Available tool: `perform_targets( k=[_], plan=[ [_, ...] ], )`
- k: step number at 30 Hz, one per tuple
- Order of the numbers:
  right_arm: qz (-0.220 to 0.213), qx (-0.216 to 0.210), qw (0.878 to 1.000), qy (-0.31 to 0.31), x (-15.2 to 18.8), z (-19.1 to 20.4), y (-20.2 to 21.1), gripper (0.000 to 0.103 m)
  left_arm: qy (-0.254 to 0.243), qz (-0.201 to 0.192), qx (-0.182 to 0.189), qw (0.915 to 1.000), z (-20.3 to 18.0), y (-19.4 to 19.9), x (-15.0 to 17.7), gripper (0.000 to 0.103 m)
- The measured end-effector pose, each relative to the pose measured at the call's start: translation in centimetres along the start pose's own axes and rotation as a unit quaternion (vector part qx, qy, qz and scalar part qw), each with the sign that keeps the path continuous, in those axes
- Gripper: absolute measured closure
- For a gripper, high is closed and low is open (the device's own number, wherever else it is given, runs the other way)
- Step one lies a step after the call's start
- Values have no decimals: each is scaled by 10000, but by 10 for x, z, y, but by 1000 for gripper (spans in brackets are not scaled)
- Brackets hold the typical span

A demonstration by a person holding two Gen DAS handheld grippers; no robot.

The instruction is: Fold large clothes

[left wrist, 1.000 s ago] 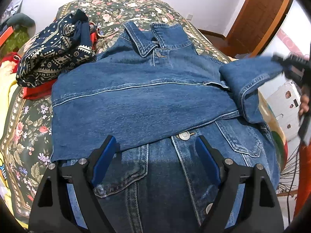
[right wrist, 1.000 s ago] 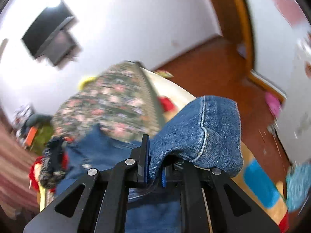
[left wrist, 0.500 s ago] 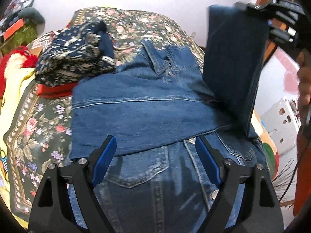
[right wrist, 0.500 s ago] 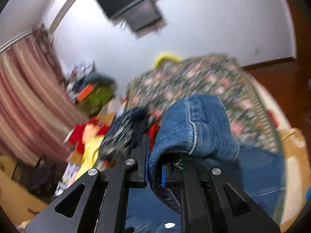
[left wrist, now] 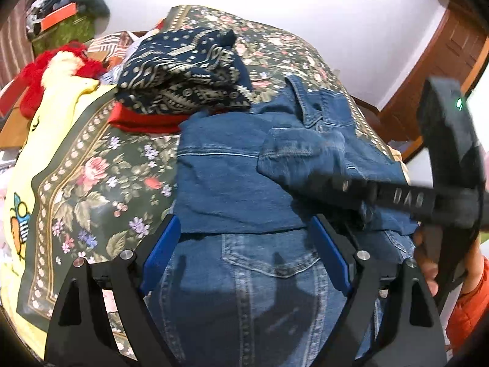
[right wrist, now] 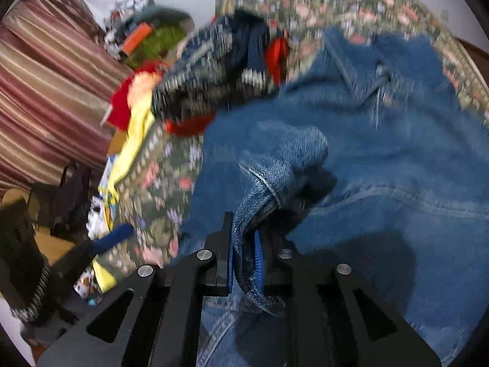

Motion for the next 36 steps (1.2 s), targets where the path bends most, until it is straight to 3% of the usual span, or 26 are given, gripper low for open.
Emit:
perform_targets(
  k=[2,6,9,14,17,23,30,33,35,36],
  plan=[
    [204,50,9997,128,6,2,-1,87,27,7,-78,10000,6,1,1,17],
    [350,-62,9993,98,15,-1,10,60,95,21,-114,9999,11,2,2,17],
    [208,-116,9997,17,17,-10,29,59,105,42,-80,9999,7,2,2,17],
    [-437,567,9974,71,12,-44,81,57,46,241,105,9996,-8,-6,7,17],
    [-993,1111,9888,-126,11,-75,125,45,67,376,304,9988,-20,-10,11,17],
    [-1674,1851,9657,-711,33,-137,186,37,-2,520,497,9974,-51,-19,1,17],
    [-1500,2160,9534,-1478,83,-194,190,37,-364,700,692,9945,-100,-47,-32,17],
    [-1351,2143,9539,-1612,97,-206,183,37,-479,882,355,9943,-103,-72,-44,20],
    [-1302,2074,9546,-1695,105,-210,177,37,-460,907,-24,9948,-98,-84,-51,34],
    [-1285,2038,9549,-1736,107,-212,175,37,-493,984,-91,9939,-97,-93,-54,36]
  ],
)
Point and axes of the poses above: each gripper's, at about its wrist camera, not at the fingertips, and y roughly against the way its jaws point, z to its left, x to its underside, the point moved 9 cm from there along -y, roughly the way its jaws point, and after that the axes turned 5 degrees about y, right-handed, at the moved point
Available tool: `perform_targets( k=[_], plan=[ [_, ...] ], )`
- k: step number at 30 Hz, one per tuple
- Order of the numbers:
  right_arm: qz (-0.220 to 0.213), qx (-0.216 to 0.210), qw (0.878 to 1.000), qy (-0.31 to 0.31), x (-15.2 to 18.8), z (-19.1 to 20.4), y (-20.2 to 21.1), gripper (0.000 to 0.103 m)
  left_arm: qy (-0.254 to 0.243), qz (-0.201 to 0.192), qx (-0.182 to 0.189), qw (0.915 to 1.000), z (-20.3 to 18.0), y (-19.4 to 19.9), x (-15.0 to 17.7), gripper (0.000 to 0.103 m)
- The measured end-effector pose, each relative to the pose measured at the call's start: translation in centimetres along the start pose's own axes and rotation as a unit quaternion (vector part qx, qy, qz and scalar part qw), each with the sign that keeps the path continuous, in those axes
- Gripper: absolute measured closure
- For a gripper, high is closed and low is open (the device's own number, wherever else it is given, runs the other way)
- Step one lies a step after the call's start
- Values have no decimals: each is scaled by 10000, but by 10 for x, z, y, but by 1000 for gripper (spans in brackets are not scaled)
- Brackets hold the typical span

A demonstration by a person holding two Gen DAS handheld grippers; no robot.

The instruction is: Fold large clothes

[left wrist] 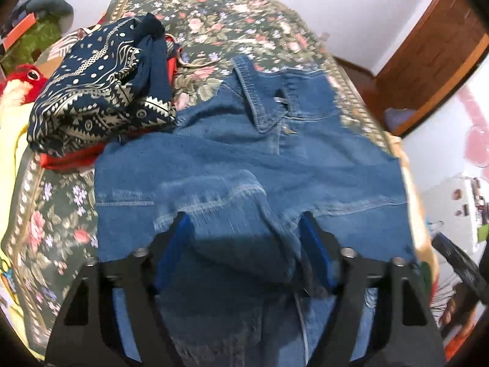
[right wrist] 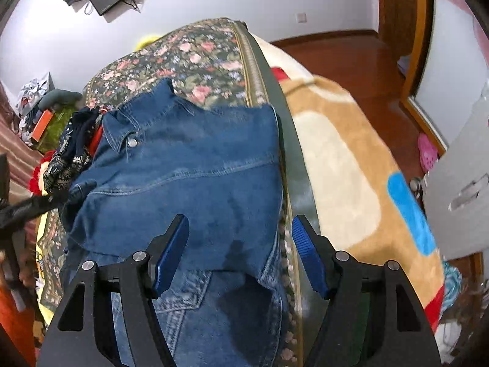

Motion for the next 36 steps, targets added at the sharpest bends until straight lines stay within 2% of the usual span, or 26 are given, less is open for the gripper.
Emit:
perform_targets(
  k=[2,4,6,7,8,11,13,15,18,22,26,27,28,31,32,36],
  plan=[
    [62,-9,9999,-79,5,-4,-5,37,48,216,31,9997,2,-12,0,50],
    [106,26,9998,-160,8,-8,-10,37,32,357,96,9993,2,-20,4,55],
    [189,-33,9996,-222,14,-11,-15,37,-141,341,184,9992,-1,-21,9,65],
    [235,-88,9994,-250,16,-12,-17,37,-215,411,360,9983,-3,-21,14,78],
    [298,-159,9990,-289,18,-10,-20,37,-209,473,442,9977,-4,-21,16,85],
    [346,-214,9989,-249,21,-5,-23,37,-80,524,731,9959,7,-16,23,95],
    [348,-193,9991,-165,22,-1,-23,37,93,408,895,9951,20,-4,25,98],
    [370,-190,9990,-131,22,-1,-26,37,226,241,861,9957,34,9,28,100],
    [433,-140,9989,-151,23,-2,-32,37,436,75,767,9961,57,22,38,100],
    [469,-98,9987,-180,24,-2,-35,36,985,278,888,9908,86,20,66,100],
    [449,-16,9989,-130,25,-1,-34,36,833,287,548,9946,87,18,68,98],
    [449,-1,9989,-124,26,-1,-34,35,708,257,496,9959,81,20,63,95],
    [447,12,9989,-124,26,0,-34,35,592,211,479,9969,73,23,56,88],
    [449,32,9989,-110,27,-1,-33,35,320,32,506,9982,52,30,39,58],
    [455,42,9989,-100,27,-1,-34,35,234,-46,532,9983,43,33,31,54],
    [511,90,9986,-60,30,-1,-37,35,47,-76,785,9969,8,34,8,54]
  ],
)
Point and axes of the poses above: each gripper's, at about its wrist camera, not at the fingertips, and y roughly against the way its jaws point, z to its left, x to its underside, the point moved 9 cm from there along -y, roughly the way its jaws point, and after that the axes turned 5 degrees about y, right-handed, at the moved point
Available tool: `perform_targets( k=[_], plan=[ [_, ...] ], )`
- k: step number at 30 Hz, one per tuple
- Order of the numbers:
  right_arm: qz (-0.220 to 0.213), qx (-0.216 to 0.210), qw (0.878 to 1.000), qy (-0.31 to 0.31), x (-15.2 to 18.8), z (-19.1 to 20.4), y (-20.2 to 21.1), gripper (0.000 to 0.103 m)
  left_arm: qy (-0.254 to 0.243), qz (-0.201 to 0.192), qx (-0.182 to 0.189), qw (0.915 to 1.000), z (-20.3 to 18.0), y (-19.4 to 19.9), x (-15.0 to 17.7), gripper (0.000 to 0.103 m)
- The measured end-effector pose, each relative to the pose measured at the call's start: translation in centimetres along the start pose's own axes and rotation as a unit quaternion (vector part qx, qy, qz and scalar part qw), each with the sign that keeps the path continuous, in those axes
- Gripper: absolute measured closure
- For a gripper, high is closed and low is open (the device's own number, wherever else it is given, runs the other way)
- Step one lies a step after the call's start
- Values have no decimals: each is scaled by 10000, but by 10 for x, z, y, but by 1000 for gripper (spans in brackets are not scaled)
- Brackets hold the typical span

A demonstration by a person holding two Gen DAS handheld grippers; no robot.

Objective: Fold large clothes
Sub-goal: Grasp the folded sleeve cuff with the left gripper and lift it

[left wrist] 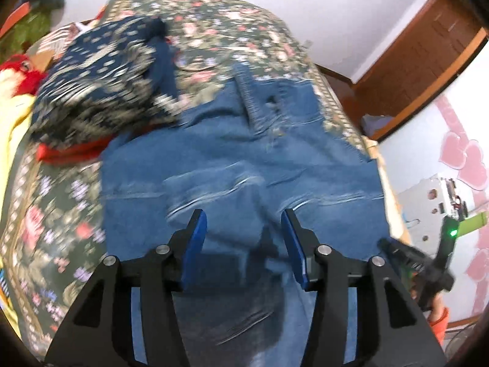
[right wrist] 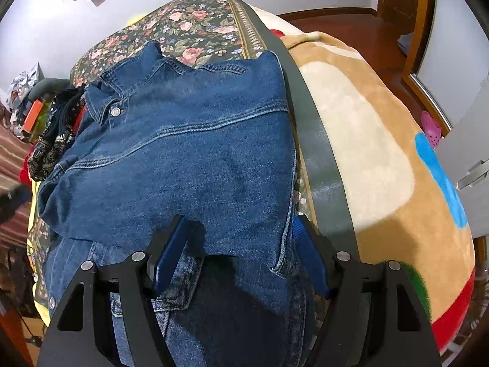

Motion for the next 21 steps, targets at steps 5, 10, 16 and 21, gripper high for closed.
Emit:
perform_targets(
  k=[5,10,16,21],
  plan=[
    [66,-12,10000,-30,5,-2,-5,35,-172,461,-158,9987,-19,-38,-6,54],
    [66,-72,9999,-95,6,-2,-6,34,171,747,-601,9952,3,-79,-5,77],
    [70,-96,9999,-88,5,-2,-5,34,-18,453,-504,9977,1,-62,-5,97],
    [77,-96,9999,-63,4,-3,-6,34,136,-135,-78,9998,11,-6,-7,97]
  ],
)
Point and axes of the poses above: each gripper's, at about its wrist camera, not at the fingertips, and y roughly against the way its jaws point, z to its left, x to its underside, the point moved 9 cm from there along -y, roughly the way its jaws point, and after that the axes turned 5 degrees about y, right-handed, at the moved point
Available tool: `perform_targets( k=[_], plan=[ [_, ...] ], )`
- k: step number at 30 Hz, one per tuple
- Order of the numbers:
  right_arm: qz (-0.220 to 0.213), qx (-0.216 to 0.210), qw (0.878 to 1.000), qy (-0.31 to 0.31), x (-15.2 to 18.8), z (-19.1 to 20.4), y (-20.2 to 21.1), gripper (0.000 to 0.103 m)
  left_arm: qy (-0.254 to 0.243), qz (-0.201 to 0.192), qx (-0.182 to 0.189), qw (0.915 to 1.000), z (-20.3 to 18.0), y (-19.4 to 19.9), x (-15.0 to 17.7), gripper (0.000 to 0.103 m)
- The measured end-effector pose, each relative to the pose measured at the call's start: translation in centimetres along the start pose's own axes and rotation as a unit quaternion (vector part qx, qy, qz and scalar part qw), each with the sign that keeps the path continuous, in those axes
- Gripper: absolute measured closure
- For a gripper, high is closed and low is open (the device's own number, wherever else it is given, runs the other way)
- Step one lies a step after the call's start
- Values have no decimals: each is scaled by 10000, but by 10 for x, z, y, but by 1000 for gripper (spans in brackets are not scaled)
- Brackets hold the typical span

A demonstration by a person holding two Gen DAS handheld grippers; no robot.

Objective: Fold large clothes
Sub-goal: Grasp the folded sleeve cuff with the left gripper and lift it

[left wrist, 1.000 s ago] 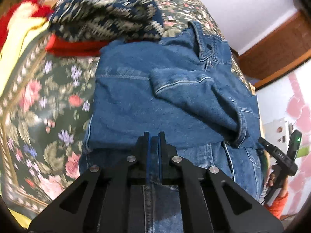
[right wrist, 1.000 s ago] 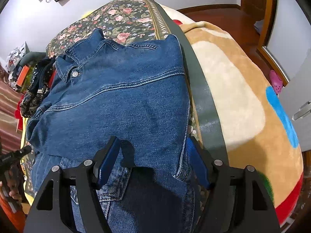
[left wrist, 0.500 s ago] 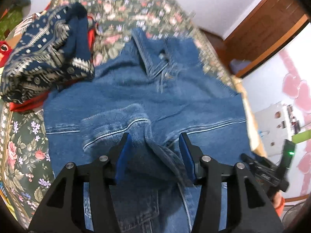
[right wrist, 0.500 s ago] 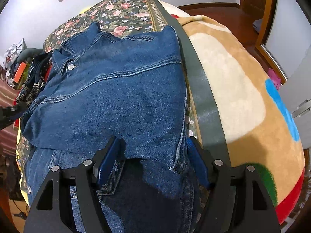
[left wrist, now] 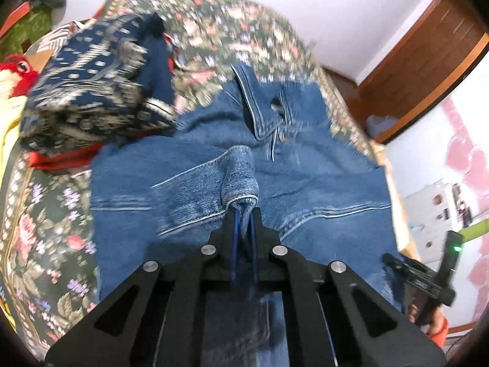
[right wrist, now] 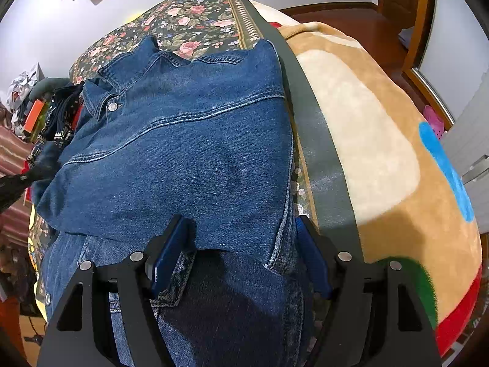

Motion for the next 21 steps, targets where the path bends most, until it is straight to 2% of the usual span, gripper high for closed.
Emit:
perform_targets(
  k=[5,10,12,13,15,17,19,21],
  plan=[
    [9,42,10000,20,-1,2,-2,34,462,-19,321,9984,32,26,33,101],
    [12,115,9999,39,-1,3,-3,34,987,140,430,9941,62,21,81,101],
    [24,146,9999,46,-1,3,-2,34,1093,75,277,9936,72,17,89,100],
    [33,167,9998,56,-1,3,-2,34,1148,63,398,9926,74,14,91,98],
    [43,214,9997,88,-1,4,-2,34,1193,88,756,9899,69,11,92,91],
    [40,270,9995,137,-1,5,-1,34,1306,33,960,9868,66,11,90,59],
    [30,314,9994,156,0,6,0,34,1429,-134,1126,9832,61,15,87,51],
    [23,342,9993,156,0,5,0,34,1488,-156,1284,9804,57,19,85,47]
  ],
)
Point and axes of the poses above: each gripper's, at about its wrist camera, not at the fingertips, and y roughly against the way its jaws point, z to its left, x to its underside, the point moved 9 cm from there along -y, roughly the way its jaws point, and after that the axes turned 5 degrees about y, right-handed, at the moved point
